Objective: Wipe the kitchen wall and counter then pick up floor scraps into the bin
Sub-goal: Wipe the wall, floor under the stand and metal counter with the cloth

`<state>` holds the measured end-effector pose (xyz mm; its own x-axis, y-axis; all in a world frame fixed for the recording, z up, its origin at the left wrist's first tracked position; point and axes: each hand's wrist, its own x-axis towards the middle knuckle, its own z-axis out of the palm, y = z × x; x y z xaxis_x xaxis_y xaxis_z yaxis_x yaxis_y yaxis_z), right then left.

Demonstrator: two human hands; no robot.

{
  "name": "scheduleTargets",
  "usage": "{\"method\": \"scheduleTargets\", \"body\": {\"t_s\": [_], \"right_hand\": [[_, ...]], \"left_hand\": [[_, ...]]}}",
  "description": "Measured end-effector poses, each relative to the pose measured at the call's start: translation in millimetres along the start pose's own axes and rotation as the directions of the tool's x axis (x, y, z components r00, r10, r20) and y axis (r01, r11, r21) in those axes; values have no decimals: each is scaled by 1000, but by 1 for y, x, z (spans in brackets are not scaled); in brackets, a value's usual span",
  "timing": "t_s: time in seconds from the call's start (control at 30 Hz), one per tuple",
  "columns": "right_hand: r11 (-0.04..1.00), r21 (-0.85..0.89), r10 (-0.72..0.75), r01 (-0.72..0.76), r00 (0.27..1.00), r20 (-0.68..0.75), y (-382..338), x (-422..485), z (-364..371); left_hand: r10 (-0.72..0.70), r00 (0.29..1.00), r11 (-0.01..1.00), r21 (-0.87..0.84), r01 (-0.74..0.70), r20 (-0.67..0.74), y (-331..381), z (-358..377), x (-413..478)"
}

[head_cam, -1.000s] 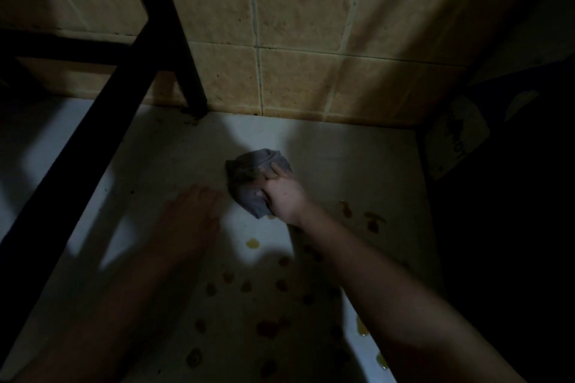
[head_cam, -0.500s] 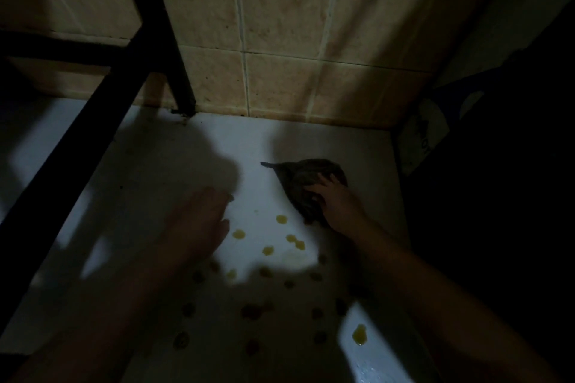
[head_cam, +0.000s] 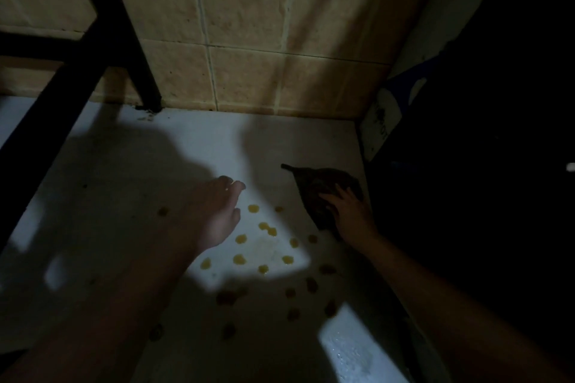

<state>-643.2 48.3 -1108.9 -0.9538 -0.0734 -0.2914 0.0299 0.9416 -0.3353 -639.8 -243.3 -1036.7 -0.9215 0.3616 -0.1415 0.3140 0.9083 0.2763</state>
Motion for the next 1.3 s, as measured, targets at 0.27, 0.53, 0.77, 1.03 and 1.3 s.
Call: {"method": "scheduleTargets", "body": {"t_s": [0.27,0.53,0.77,1.03,1.3], "right_hand": [[998,39,51,-47,994,-98,-21,-19,20],[996,13,-86,87,993,-77,-66,-4,32],[962,-79,-262,263,965,21,-127,12,43],[906,-120,-394,406,913,109,-198,22,58],[830,-200,-480,521,849,219,-250,20,71]], "left_hand": [[-43,999,999,-30,43,10,1,-13,-1],[-169,985,986,-9,169,-44,-46,-4,-50],[-336,940,941,-61,333,-56,-71,-6,-76],[-451,892,889,99,447,16,-84,-2,-103],[-381,924,918,128,375,24,-89,6,-115]]}}
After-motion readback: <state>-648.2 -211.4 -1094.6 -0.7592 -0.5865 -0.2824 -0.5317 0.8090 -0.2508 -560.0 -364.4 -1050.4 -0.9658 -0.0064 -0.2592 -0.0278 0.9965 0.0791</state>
